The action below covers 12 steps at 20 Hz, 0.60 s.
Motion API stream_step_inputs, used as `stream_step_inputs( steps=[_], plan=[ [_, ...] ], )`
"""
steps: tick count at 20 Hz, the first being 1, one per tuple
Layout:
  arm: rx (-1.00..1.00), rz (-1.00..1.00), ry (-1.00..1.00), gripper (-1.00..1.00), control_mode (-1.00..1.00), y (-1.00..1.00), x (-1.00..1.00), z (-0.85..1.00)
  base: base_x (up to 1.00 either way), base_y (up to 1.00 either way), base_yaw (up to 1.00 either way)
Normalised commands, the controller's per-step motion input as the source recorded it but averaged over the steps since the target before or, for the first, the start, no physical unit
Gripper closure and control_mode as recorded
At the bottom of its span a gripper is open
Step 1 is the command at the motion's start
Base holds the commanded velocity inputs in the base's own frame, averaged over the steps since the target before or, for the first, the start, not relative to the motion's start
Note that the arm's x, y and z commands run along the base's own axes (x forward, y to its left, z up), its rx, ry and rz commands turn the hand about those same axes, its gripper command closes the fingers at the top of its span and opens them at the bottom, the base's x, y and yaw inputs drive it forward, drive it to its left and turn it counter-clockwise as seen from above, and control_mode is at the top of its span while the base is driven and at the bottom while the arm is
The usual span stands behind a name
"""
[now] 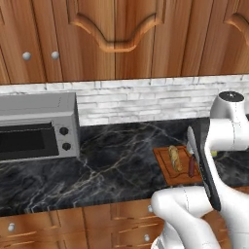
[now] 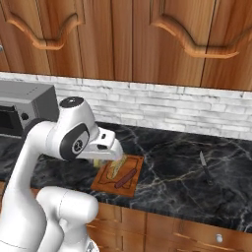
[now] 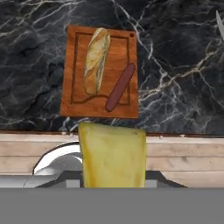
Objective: Retrieve the sausage and cheese from the fridge and place them on the cutting board on the counter.
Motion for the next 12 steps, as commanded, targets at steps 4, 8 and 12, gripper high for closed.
stream_step_inputs(
  steps=[4,8,12],
  plan=[
    [0.01,-0.21,-0.02,1.00,-1.00,0.00,0.43,-0.59,0.00,0.00,0.00],
    [0.09,-0.06,-0.02,1.00,-1.00,0.00,0.44,-0.43,0.00,0.00,0.00],
    [0.12,0.00,0.00,1.00,-1.00,-0.02,0.49,-0.24,0.00,0.00,0.00]
  ],
)
